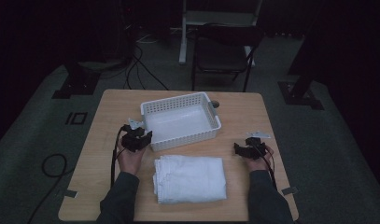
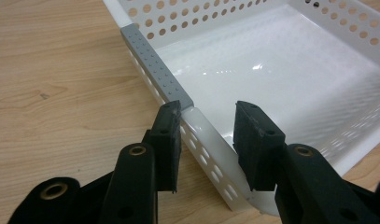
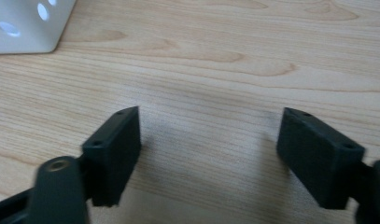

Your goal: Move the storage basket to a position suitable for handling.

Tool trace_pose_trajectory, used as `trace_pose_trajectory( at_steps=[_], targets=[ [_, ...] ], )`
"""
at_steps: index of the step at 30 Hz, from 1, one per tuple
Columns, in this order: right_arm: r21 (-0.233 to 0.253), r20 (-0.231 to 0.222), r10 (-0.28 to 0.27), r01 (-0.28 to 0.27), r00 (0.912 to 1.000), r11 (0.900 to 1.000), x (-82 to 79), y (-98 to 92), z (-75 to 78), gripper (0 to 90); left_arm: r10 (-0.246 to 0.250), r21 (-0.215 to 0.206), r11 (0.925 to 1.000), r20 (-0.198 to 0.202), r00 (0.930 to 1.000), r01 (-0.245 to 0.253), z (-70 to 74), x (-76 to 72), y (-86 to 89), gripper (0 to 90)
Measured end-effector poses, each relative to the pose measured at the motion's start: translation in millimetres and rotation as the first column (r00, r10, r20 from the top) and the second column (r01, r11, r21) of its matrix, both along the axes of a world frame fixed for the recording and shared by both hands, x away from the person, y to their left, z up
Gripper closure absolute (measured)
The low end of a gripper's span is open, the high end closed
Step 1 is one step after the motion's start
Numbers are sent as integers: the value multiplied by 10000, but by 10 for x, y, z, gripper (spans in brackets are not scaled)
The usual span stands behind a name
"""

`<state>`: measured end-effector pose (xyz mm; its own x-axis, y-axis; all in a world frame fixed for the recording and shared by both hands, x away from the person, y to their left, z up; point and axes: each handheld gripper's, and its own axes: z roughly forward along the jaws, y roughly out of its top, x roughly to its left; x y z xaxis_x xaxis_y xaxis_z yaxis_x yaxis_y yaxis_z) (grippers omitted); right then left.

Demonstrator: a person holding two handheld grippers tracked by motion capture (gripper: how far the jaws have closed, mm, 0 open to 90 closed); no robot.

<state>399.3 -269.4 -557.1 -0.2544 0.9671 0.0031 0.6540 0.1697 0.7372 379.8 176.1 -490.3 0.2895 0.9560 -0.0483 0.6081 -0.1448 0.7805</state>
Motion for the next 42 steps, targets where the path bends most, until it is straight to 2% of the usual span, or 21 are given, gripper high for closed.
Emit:
trace_pose_trajectory(
  at_steps=[8, 11, 13, 20, 25, 31, 37, 42],
  targets=[
    [-13, -74, -79, 79, 9999, 10000, -6, -8, 24, 341, -128, -12, 9999, 101, 9999, 128, -8, 21, 6, 622],
    [58, -81, 10, -10, 10000, 10000, -12, 8, 52, 433, -188, -31, 9998, 123, 9997, 188, -11, 24, 6, 631],
    [298, -7, 126, -126, 9999, 9995, -22, 23, 100, 481, -244, -14, 9997, 145, 9996, 244, -14, 22, -3, 637],
    [1161, 568, 671, -734, 9961, 9905, -79, 147, 338, 565, -366, 155, 9992, 187, 9992, 363, -14, 14, -38, 649],
    [1478, 1066, 957, -1110, 9897, 9828, -125, 263, 498, 585, -403, 221, 9990, 183, 9990, 399, -11, 19, -45, 649],
    [1491, 1554, 1220, -1454, 9803, 9781, -166, 401, 642, 586, -573, 246, 9981, 174, 9982, 568, -9, 24, -67, 661],
    [1475, 1412, 1408, -1615, 9799, 9758, -165, 468, 634, 593, -715, 262, 9971, 195, 9972, 710, -11, 9, -111, 679],
    [1471, 1262, 1653, -1833, 9781, 9720, -180, 507, 617, 670, -717, 241, 9972, 164, 9973, 713, -8, 4, -113, 679]
  ],
)
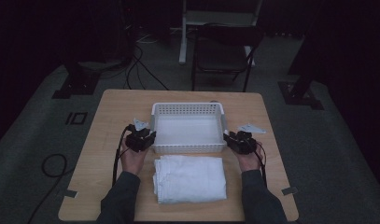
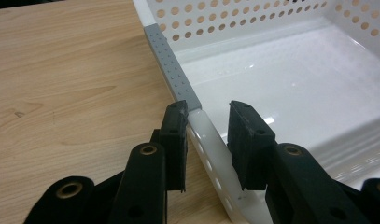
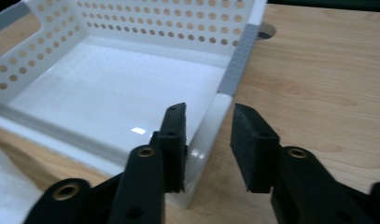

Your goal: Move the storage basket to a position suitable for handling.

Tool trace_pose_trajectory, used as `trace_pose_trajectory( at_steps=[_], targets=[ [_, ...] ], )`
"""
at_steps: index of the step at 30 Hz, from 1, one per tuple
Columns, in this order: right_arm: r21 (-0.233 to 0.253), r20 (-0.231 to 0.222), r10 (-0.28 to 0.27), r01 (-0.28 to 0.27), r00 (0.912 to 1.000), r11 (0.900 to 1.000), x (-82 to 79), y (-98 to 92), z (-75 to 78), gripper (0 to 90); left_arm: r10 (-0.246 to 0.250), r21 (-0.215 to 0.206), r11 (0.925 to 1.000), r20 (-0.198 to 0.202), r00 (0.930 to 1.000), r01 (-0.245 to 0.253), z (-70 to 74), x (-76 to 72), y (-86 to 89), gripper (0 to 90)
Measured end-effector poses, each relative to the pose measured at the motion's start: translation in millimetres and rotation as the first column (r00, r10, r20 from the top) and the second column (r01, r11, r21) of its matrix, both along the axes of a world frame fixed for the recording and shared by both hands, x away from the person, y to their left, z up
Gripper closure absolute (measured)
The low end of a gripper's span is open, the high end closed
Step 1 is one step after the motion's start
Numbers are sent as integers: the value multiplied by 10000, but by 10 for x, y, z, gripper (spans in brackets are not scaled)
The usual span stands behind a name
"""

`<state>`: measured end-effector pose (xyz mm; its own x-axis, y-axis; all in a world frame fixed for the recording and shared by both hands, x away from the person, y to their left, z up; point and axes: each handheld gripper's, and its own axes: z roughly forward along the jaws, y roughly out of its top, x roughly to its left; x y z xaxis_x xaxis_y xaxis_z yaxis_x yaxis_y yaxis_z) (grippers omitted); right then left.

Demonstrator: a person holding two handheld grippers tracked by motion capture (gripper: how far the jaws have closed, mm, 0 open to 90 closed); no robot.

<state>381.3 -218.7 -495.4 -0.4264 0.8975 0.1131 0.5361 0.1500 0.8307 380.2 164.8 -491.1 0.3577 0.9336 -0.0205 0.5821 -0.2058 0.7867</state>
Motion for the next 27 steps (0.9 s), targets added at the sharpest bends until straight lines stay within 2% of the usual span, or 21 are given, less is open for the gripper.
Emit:
trace_pose_trajectory(
  at_steps=[4, 10, 14, 20, 27],
  targets=[
    [-183, -78, 37, -39, 10000, 9998, -19, 35, -16, 678, -31, 25, 10000, -29, 10000, 31, 4, -19, -5, 679],
    [-145, -130, 54, -56, 9999, 9999, -52, 26, -17, 680, -37, -79, 10000, -22, 10000, 37, 0, -37, 4, 680],
    [-148, -80, 218, -219, 9997, 9997, -57, 14, -12, 669, -155, -319, 9994, -20, 9999, 154, 5, -52, 36, 670],
    [-149, 168, 164, -161, 9997, 9998, -105, -20, 42, 570, -81, -383, 9992, 338, 9994, 94, 99, -153, 87, 534],
    [-109, 261, 46, -44, 9996, 9999, -183, -75, 100, 513, 113, -460, 9989, 500, 9987, -90, 166, -322, 115, 457]
  ],
)
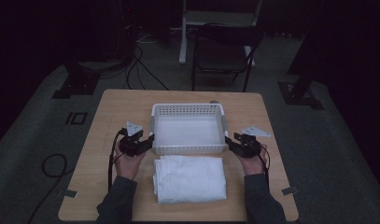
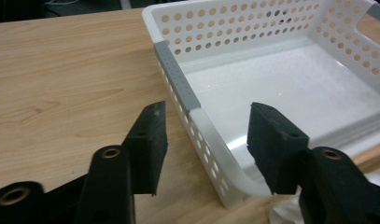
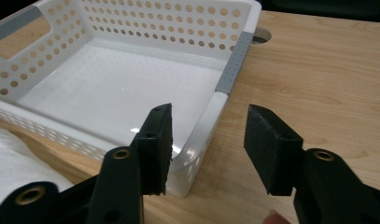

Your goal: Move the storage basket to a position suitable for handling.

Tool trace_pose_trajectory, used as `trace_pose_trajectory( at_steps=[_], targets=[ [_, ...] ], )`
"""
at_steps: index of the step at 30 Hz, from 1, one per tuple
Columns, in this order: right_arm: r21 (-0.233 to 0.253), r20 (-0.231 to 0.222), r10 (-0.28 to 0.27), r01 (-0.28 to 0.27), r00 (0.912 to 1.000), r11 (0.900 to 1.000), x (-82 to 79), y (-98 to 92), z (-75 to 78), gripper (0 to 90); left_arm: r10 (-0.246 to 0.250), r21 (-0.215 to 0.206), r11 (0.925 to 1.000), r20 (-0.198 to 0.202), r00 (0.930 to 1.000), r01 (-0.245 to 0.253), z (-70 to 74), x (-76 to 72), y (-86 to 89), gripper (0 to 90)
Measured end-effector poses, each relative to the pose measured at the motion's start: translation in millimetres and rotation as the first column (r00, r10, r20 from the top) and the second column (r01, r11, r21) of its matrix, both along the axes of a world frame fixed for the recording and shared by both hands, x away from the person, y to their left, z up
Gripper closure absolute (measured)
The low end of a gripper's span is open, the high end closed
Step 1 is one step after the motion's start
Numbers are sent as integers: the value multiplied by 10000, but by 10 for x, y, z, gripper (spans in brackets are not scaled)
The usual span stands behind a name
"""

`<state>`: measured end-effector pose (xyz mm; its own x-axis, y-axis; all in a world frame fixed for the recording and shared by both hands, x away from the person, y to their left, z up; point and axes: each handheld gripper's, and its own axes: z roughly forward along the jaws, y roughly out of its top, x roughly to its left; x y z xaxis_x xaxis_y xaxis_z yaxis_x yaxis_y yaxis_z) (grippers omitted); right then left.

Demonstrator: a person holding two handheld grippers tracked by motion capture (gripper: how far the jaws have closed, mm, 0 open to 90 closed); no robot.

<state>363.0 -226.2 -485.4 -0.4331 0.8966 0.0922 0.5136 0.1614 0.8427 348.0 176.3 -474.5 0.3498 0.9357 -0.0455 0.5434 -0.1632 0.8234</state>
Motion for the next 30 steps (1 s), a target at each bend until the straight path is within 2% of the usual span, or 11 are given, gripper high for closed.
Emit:
trace_pose_trajectory(
  at_steps=[5, 12, 17, 23, 27, 30],
  targets=[
    [1, 0, 241, -241, 9997, 9997, -90, -39, 41, 519, -55, -14, 10000, -23, 10000, 55, 53, -153, 14, 428],
    [-44, -153, 501, -502, 9986, 9987, -214, -55, 41, 448, -414, -207, 9989, -34, 9991, 413, 101, -265, -35, 395],
    [81, -410, 635, -632, 9971, 9980, -245, -40, 29, 384, -642, -289, 9975, -168, 9978, 637, 68, -323, -65, 365],
    [149, -550, 942, -935, 9940, 9955, -307, 46, 1, 311, -977, -507, 9942, -498, 9940, 952, -43, -445, -93, 339],
    [101, -633, 1135, -1131, 9915, 9935, -362, 95, -33, 290, -1073, -619, 9928, -751, 9914, 1028, -111, -514, -107, 320],
    [167, -684, 1281, -1273, 9894, 9917, -399, 108, -61, 281, -1160, -632, 9918, -799, 9900, 1111, -134, -554, -117, 312]
  ],
)
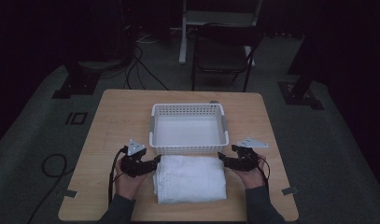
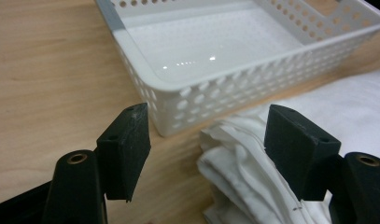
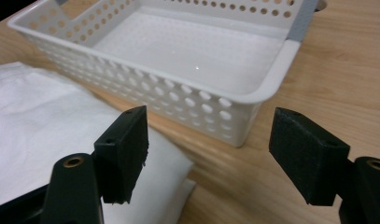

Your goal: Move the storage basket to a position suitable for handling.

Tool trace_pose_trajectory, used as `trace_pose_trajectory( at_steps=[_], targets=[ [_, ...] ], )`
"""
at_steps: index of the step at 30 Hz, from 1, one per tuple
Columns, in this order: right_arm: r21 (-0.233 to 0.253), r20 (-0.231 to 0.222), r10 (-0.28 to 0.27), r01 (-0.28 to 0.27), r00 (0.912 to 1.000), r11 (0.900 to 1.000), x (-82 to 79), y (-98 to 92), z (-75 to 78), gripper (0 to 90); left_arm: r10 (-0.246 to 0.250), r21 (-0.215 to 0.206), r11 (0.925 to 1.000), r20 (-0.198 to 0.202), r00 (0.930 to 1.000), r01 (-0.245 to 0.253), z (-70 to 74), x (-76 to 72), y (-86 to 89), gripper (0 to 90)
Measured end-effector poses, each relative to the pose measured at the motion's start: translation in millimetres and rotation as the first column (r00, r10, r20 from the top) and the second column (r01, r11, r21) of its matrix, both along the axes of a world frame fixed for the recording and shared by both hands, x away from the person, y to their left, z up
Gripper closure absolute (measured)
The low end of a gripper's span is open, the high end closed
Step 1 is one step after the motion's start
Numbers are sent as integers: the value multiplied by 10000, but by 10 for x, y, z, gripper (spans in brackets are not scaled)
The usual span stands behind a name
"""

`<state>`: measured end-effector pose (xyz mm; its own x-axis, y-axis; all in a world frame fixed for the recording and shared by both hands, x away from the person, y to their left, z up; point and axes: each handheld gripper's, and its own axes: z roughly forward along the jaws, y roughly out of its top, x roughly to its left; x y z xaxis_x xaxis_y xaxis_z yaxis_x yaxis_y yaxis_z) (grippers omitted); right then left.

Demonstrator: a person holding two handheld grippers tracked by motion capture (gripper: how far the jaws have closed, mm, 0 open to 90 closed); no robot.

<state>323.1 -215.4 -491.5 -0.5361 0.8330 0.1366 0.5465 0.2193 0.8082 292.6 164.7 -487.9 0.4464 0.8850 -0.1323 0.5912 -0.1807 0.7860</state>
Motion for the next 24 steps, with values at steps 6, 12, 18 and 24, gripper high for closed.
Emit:
trace_pose_trajectory(
  at_steps=[6, 12, 18, 24],
  targets=[
    [101, -133, 161, -160, 9998, 9998, -62, 17, -49, 261, -55, -105, 9999, -62, 10000, 55, -40, -77, 11, 309],
    [-22, -169, 282, -282, 9995, 9996, -112, 58, -78, 235, -106, -327, 9994, -59, 9999, 104, -33, -134, 17, 308],
    [-124, -247, 515, -518, 9984, 9986, -197, 84, -110, 224, -346, -432, 9985, 81, 9994, 349, 28, -231, -36, 292],
    [-333, -746, 657, -684, 9950, 9971, -305, 93, -200, 213, -477, -264, 9985, -19, 9989, 477, -10, -334, -132, 232]
  ],
)
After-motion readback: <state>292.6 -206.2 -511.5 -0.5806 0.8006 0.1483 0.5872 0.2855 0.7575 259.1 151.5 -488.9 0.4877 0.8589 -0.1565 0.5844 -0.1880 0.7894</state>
